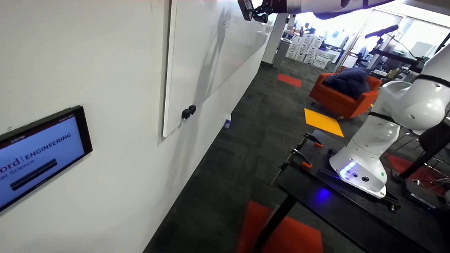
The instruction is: Pick up the duster, wipe the board clean and put it down
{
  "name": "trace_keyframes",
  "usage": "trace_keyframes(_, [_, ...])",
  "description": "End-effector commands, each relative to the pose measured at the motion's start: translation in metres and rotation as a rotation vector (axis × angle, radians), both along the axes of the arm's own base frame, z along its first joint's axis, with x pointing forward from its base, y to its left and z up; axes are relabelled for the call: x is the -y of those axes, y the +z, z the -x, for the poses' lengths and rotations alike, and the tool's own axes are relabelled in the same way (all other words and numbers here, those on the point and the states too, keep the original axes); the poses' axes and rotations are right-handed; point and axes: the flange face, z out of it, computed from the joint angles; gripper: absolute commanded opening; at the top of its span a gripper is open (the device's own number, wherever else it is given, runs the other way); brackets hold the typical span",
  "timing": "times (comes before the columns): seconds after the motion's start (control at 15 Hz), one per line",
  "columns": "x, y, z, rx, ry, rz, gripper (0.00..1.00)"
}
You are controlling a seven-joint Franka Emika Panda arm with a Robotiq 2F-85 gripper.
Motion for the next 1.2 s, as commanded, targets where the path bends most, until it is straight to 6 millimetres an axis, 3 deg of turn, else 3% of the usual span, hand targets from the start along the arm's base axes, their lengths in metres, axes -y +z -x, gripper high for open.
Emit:
trace_keyframes(0.0, [0.019,0.011,-0.011,0.009,0.024,0.031,0.31])
trace_keyframes(0.27, [0.038,0.035,-0.011,-0.005,0.117,0.054,0.31])
trace_keyframes(0.4, [0.019,0.054,0.003,-0.021,0.204,-0.006,0.31])
trace_keyframes(0.53, [0.011,0.06,0.011,-0.028,0.252,-0.07,0.31])
trace_keyframes(0.73, [0.024,0.033,-0.01,-0.002,0.193,-0.03,0.31])
trace_keyframes(0.87, [0.045,0.014,-0.03,0.034,0.083,0.014,0.31])
trace_keyframes(0.93, [0.034,0.027,-0.018,0.006,0.145,-0.026,0.56])
trace_keyframes(1.13, [0.05,0.012,-0.027,0.013,0.083,-0.008,0.56])
